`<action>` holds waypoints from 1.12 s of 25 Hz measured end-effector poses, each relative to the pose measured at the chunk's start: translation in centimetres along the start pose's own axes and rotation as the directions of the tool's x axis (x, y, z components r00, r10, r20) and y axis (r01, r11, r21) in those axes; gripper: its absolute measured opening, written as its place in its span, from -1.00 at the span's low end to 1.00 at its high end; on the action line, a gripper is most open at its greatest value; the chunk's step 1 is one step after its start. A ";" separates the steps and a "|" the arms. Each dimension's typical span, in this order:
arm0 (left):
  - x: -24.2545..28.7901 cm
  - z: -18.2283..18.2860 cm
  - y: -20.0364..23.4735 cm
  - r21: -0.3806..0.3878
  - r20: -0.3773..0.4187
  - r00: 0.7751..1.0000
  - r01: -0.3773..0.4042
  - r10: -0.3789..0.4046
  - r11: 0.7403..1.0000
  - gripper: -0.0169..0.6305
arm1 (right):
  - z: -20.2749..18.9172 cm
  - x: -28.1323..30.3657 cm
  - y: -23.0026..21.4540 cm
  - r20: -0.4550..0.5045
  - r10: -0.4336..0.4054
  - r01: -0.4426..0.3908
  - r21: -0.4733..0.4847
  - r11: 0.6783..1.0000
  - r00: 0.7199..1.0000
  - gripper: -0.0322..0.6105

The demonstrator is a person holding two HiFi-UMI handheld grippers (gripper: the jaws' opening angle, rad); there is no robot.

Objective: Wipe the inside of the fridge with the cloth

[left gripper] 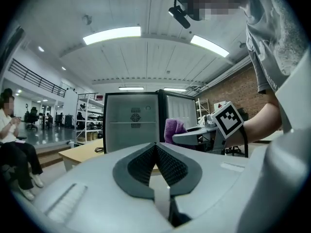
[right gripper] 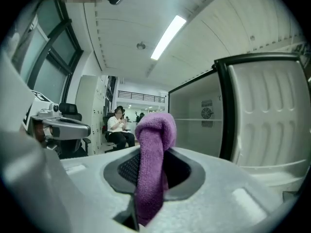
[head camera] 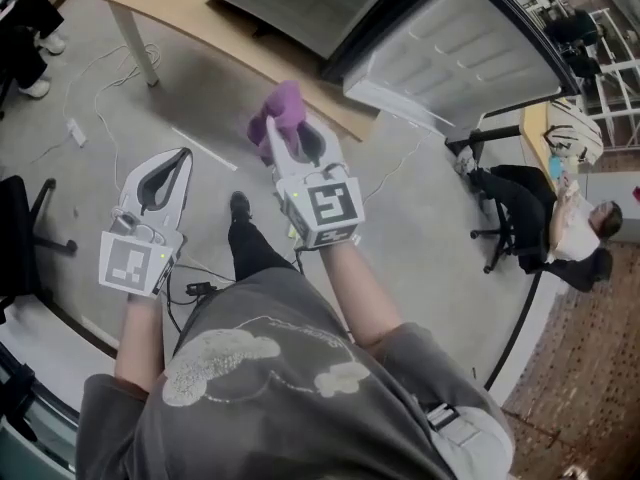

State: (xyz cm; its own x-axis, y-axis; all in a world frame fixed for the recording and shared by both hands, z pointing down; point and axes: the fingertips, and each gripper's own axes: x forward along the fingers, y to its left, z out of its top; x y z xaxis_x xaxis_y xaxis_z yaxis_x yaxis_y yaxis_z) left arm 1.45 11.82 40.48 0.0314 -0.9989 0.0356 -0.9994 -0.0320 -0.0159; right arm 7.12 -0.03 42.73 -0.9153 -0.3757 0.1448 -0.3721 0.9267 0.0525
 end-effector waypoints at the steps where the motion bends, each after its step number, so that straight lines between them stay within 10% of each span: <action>1: -1.6 0.2 -1.3 0.005 0.005 1.000 0.000 0.000 1.000 -0.89 | -0.3 -2.1 0.7 0.001 -0.011 0.011 0.000 1.000 1.000 -0.65; 11: -13.5 -0.5 -11.3 -0.042 -0.022 1.000 0.014 -0.015 0.999 -0.89 | -3.1 -17.3 6.6 -0.057 -0.076 0.076 0.009 0.997 0.995 -0.66; 28: -15.4 0.1 -22.0 -0.047 -0.018 0.999 0.035 -0.036 0.998 -0.89 | -4.9 -28.5 7.4 -0.059 -0.061 0.063 0.033 0.997 0.996 -0.66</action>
State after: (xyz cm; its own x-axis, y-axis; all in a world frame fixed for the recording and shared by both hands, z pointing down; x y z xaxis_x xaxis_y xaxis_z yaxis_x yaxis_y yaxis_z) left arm 22.95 27.93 40.16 0.0673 -0.9963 0.0541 -0.9973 -0.0656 0.0327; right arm 31.22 17.53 43.81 -0.8804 -0.4303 0.1994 -0.4337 0.9006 0.0285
